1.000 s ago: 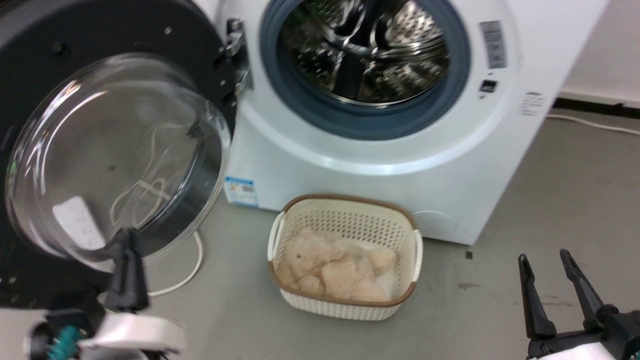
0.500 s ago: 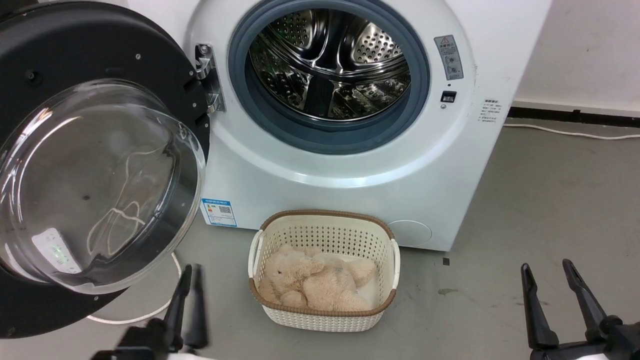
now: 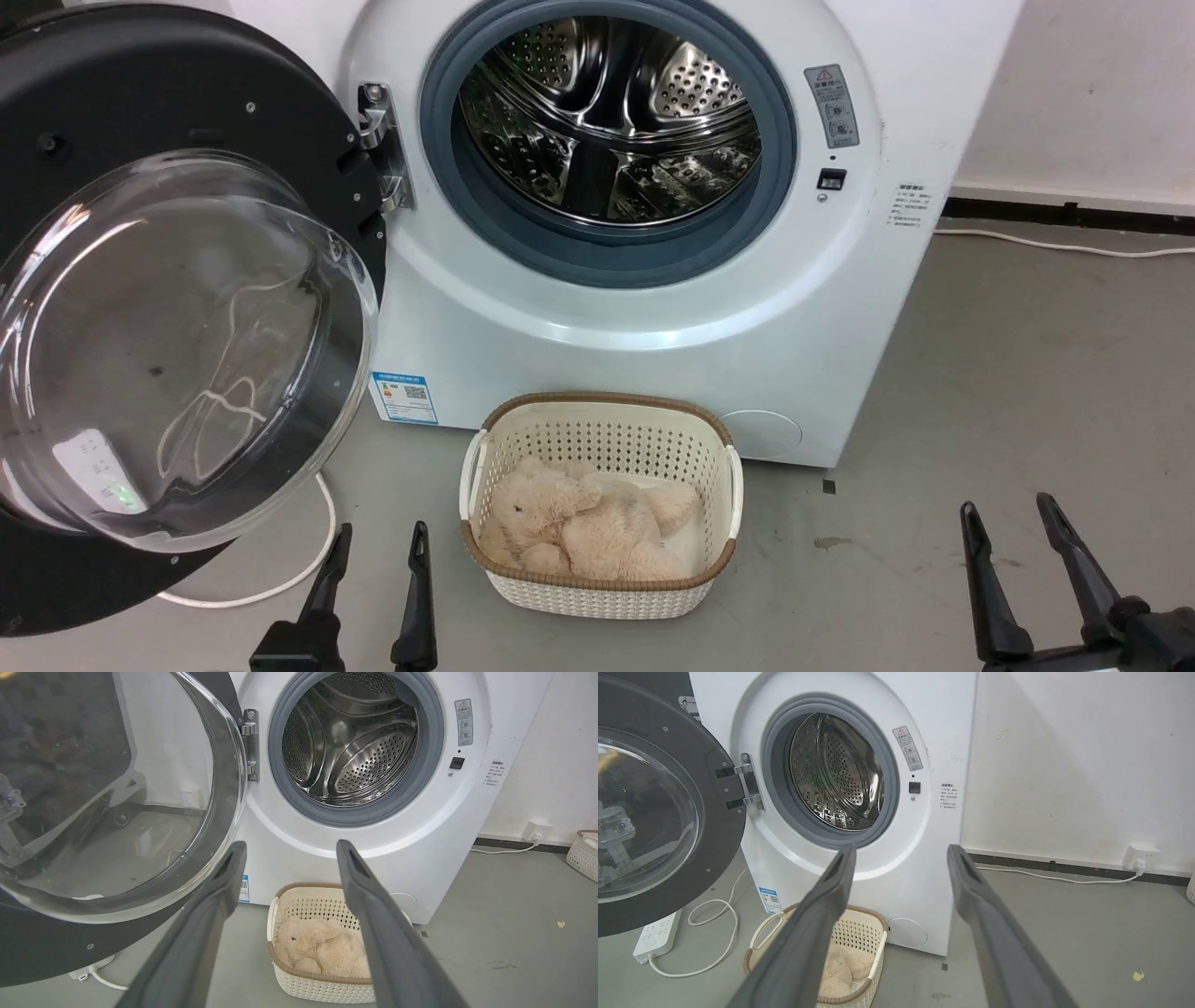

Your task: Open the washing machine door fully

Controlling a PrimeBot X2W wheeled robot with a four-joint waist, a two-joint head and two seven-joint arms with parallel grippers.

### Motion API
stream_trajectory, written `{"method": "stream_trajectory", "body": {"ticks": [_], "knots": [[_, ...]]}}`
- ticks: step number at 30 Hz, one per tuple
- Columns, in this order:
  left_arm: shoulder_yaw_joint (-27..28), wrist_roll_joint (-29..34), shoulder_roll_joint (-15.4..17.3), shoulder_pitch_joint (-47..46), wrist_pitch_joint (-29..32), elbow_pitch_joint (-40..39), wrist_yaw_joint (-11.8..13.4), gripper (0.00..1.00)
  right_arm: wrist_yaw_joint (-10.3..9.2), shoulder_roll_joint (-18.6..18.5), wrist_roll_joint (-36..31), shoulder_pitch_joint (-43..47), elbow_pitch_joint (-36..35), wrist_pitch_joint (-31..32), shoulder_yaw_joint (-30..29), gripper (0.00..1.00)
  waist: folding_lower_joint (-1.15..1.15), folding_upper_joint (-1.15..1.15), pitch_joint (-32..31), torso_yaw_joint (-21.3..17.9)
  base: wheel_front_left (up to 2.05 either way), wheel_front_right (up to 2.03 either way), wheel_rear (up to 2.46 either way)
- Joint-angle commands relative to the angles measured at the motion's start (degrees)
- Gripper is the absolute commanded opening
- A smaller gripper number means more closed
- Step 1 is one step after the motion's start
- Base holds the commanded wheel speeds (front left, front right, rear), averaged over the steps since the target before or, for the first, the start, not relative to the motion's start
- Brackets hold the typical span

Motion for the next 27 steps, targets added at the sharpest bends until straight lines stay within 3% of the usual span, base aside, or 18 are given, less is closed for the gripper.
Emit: {"method": "stream_trajectory", "body": {"ticks": [1, 15, 16, 27], "knots": [[0.01, 0.62, -0.05, -0.28, -0.31, 0.22, 0.23, 1.0, -0.05, 0.13, 0.17, 0.63, 0.24, -0.27, 0.12, 1.0, 0.0, 0.0, 0.05, -0.18, 0.0, 0.0, 0.0], [0.26, 1.13, -0.38, -0.59, -0.31, 0.6, -0.19, 1.0, -0.05, 0.13, 0.59, 0.54, 0.97, -0.27, 0.33, 1.0, 0.0, 0.0, 0.01, -0.33, 0.0, 0.0, 0.0], [0.31, 0.81, -0.34, -0.09, 0.01, 0.45, -0.06, 0.0, 0.0, 0.0, 0.1, -0.01, 0.85, 0.01, 0.33, 0.0, 0.0, 0.0, 0.06, -0.34, 0.0, 0.0, 0.0], [0.78, 1.39, -0.52, -0.43, 0.92, 0.34, -0.47, 0.0, 0.0, 0.01, -0.27, -0.52, 0.93, 0.91, 0.64, 0.0, 0.0, 0.0, 0.12, -0.43, 0.0, 0.0, 0.0]]}}
